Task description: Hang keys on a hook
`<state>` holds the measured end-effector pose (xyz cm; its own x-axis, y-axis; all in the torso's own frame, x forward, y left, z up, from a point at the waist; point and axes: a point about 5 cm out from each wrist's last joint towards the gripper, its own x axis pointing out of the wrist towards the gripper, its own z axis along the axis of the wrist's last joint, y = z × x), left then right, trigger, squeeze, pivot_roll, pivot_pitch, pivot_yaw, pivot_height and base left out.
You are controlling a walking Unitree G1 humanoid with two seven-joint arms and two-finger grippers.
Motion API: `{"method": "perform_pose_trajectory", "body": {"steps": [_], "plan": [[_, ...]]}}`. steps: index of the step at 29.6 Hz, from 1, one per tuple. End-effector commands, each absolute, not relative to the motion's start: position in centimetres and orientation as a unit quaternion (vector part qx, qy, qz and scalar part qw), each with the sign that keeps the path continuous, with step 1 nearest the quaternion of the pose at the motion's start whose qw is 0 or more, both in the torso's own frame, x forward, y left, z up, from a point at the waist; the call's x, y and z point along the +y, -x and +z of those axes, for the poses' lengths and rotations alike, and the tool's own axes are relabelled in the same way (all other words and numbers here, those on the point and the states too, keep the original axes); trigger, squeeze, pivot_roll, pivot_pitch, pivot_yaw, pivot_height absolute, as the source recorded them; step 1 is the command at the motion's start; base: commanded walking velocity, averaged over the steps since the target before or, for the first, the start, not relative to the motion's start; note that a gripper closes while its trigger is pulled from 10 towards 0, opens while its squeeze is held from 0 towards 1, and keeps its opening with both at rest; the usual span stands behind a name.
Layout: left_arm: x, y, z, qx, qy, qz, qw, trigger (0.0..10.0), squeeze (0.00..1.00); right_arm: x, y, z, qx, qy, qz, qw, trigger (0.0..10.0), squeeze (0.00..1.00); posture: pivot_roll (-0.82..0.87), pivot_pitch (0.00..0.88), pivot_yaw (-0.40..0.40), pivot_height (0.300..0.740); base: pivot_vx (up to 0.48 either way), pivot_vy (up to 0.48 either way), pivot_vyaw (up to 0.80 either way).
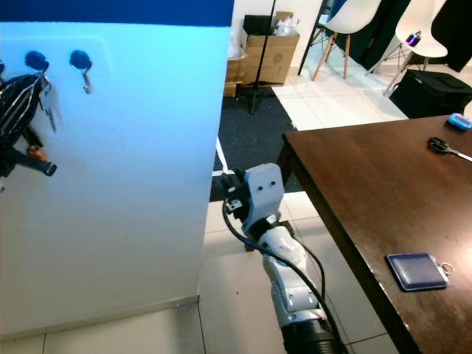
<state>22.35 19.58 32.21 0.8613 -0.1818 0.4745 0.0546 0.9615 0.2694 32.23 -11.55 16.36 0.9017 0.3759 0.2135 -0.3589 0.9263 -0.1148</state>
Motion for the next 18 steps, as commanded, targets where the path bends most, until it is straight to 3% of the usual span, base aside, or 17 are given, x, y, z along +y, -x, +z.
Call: {"method": "perform_pose_trajectory", "body": {"steps": [1, 18], "plan": [[19.42, -22.38, 32.06, -0.25, -0.133, -0.068, 0.957, 10.0, 0.0, -11.67, -32.11, 15.91, -0.112, 0.035, 0.185, 0.976, 10.0, 0.0, 0.0, 0.044, 0.024, 0.74, 0.0, 0.0, 0.0], [19.67, -22.55, 31.3, -0.227, -0.145, -0.074, 0.96, 10.0, 0.0, -11.67, -32.14, 15.93, -0.114, 0.033, 0.183, 0.976, 10.0, 0.0, 0.01, 0.047, 0.027, 0.74, 0.0, 0.0, 0.0]]}}
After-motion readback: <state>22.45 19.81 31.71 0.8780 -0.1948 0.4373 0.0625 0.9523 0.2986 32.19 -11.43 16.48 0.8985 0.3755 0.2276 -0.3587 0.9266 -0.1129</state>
